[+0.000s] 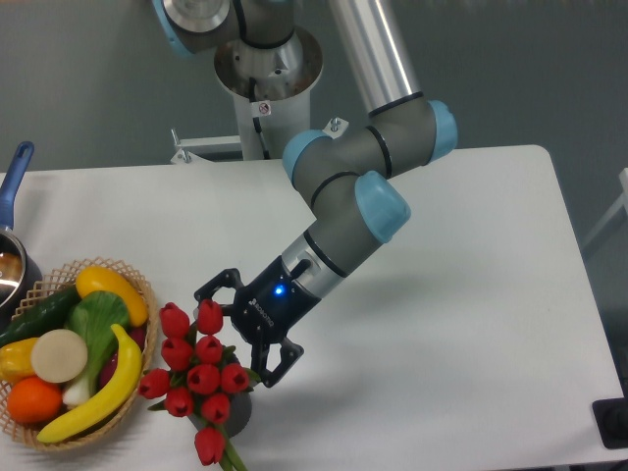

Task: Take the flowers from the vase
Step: 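Close the gripper around the tulip stems at the vase rim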

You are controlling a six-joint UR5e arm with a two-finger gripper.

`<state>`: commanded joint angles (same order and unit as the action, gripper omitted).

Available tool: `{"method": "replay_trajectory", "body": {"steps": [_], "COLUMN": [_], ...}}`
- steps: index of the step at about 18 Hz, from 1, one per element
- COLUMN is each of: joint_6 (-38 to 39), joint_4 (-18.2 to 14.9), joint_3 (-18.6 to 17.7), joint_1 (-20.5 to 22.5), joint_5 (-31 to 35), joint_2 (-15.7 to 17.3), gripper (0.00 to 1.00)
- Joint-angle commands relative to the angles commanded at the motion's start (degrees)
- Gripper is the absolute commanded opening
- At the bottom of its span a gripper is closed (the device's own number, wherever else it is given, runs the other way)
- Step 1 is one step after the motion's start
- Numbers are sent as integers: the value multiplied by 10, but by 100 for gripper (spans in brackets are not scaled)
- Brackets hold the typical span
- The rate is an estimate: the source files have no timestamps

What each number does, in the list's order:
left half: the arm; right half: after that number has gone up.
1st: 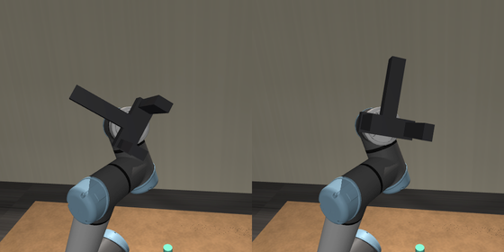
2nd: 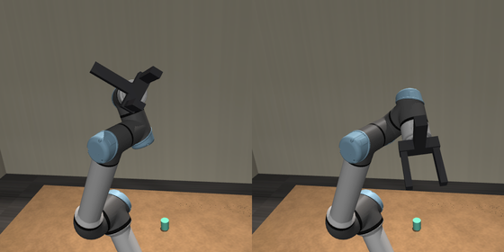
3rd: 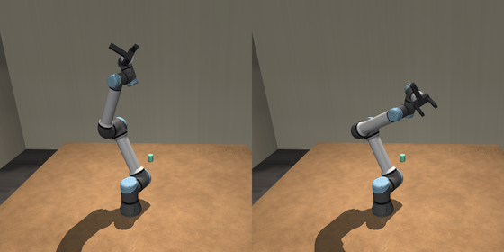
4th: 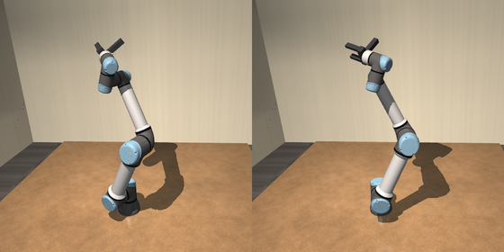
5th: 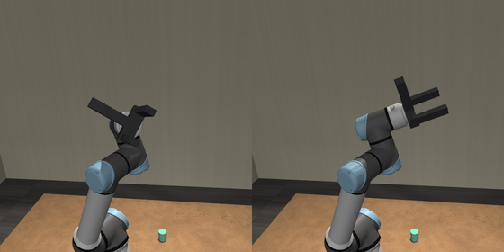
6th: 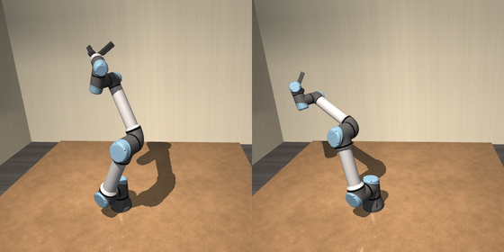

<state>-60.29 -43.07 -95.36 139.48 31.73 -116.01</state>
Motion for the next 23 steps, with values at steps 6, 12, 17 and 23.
{"method": "replay_trajectory", "body": {"steps": [6, 12, 17, 23], "joint_6": [4, 4, 4, 25], "joint_4": [0, 0, 0, 0], "joint_3": [19, 37, 33, 31], "joint_1": [-5, -9, -8, -4], "joint_5": [-1, 2, 2, 2], "joint_2": [-7, -25, -18, -3], "gripper": [100, 84, 25, 11]}}
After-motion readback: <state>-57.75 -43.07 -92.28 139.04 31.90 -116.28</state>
